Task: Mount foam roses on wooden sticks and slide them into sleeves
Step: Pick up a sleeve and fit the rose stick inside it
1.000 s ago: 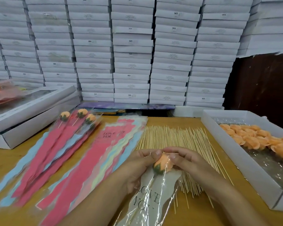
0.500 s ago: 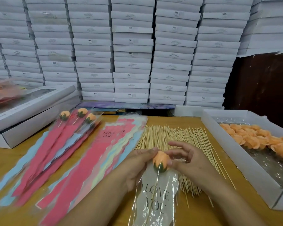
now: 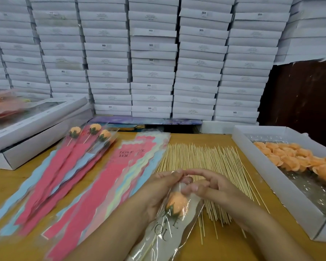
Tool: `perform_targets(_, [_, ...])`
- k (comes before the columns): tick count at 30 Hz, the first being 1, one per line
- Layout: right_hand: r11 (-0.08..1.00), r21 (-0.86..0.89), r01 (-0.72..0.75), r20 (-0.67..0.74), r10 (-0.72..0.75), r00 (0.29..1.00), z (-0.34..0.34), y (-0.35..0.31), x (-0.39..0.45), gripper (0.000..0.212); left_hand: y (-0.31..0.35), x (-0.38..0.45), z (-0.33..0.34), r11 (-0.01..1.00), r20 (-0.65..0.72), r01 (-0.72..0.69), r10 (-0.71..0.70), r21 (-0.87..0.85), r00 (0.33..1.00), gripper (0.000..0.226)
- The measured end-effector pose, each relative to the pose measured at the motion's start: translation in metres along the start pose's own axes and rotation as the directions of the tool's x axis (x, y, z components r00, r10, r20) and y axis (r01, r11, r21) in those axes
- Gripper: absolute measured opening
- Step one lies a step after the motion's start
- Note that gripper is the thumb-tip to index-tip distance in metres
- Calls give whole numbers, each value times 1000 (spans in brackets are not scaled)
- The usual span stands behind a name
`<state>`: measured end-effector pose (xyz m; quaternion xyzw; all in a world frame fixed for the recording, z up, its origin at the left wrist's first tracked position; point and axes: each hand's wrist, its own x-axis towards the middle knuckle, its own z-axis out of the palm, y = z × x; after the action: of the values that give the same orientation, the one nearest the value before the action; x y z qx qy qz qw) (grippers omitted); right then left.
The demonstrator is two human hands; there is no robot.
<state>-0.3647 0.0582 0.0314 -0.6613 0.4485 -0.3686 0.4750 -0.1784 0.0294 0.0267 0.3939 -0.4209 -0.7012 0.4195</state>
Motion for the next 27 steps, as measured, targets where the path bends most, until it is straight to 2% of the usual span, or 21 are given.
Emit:
perform_targets(4, [990,137,18,-277,21,961,-2,1,3,67,2,1,0,993,-73,-54,47,-106,996,21])
perform_targets(5, [986,165,-14,-282,61,958,-3,2,3,72,3,2,0,987,-86,-67,55,-146,995,23])
perform_targets(7, [974,192,-119,-173,153,973,-2,3,1,77,3,4,1,975,-108,-104,84,-197,991,32])
perform_targets(9, [956,206,-210,-20,219,976,5,4,1,70,3,5,2,970,-139,-150,125,-192,982,40])
perform_targets(11, [943,254,-214,44,210,977,12,5,1,58,3,6,1,972,-160,-178,153,-155,975,43])
perform_targets(13, [938,296,-178,-22,193,981,12,8,4,50,3,6,0,980,-131,-154,137,-130,982,43])
perform_targets(15, [939,307,-153,-135,202,970,7,10,7,51,3,4,-1,991,-51,-85,80,-100,995,45])
perform_targets(17, [942,315,-120,-240,201,950,1,13,8,49,2,2,-2,1000,31,-12,11,7,999,51])
perform_targets(20, [927,366,-84,-372,229,900,-4,17,10,44,-2,-2,0,984,116,62,-82,164,990,40])
perform_targets(22, [924,374,-79,-383,232,894,-4,18,11,45,-4,-1,0,978,120,57,-82,199,989,37])
perform_targets(25, [933,337,-131,-291,235,928,-1,16,9,50,-4,2,-2,976,70,28,-44,218,997,32])
perform_targets(27, [941,305,-143,-237,221,946,1,13,8,43,-5,4,-3,974,49,19,-31,227,998,38])
